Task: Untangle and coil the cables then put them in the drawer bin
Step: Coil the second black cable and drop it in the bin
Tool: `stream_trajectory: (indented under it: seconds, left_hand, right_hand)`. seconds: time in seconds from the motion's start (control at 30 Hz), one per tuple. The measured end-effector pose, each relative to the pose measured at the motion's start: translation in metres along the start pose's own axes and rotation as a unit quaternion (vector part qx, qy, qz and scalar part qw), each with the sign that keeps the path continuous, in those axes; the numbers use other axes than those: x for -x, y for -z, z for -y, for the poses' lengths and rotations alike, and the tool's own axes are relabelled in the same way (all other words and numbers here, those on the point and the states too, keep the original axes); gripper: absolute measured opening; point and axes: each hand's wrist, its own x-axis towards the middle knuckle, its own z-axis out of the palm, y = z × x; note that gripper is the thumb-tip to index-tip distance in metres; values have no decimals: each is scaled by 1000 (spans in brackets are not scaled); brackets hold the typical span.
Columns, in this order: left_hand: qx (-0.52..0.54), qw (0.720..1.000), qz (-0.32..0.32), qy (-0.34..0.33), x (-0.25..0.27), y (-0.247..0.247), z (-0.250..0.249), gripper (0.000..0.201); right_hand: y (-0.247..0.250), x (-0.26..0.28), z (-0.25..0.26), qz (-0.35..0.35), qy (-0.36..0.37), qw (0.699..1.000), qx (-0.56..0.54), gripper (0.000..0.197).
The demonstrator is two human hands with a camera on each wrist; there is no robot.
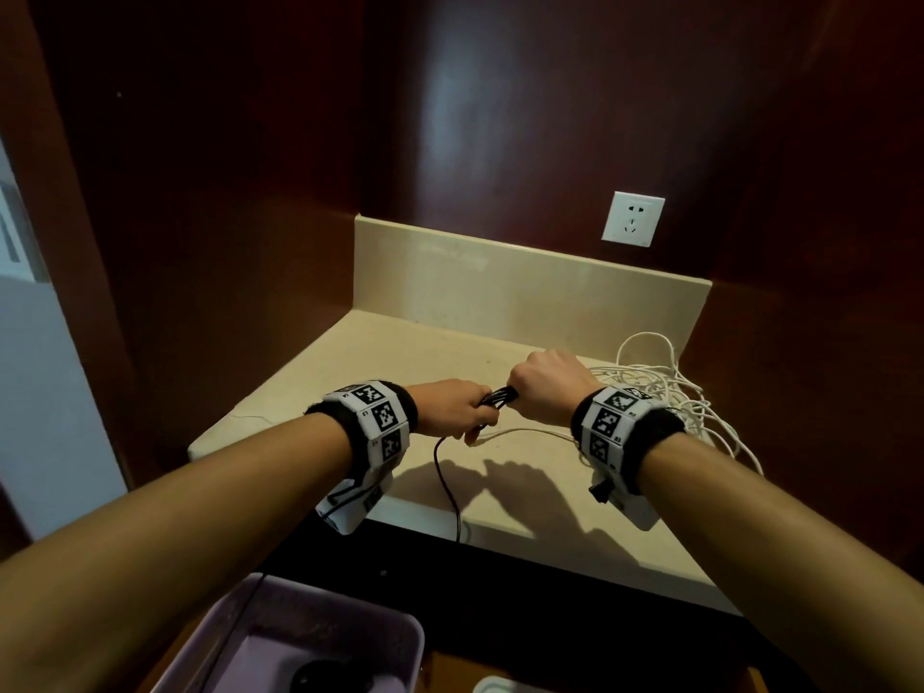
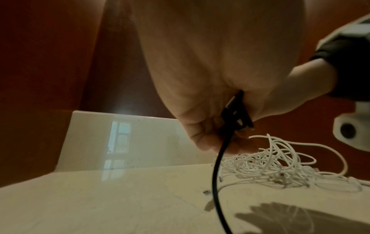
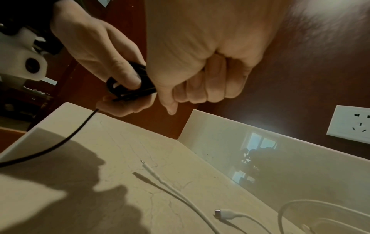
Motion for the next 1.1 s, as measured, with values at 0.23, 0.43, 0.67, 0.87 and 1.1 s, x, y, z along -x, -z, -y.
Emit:
stream_trajectory:
  seconds: [0.23,0.43,0.67,0.87,1.1]
  left_hand:
    - [71,997,10,17,-1,3,1,22]
    - [96,995,8,18,4,4,2,24]
    - [53,998,-12,18,7,3,3,26]
    - [46,999,-11,11,10,3,5,28]
    - [113,988,-103,33,8,5,22,24]
  right_hand:
    - [3,-3,1,-9,9,1000,25,30]
    - [-3,-5,1,-30,-14,999,-34,23]
    - [-7,-2,2,-34,-18,998,-54,24]
    - [-14,-2,4,-39,-26,992,-119,26]
    - [-39,-8,7,-35,-155,880,-447,49]
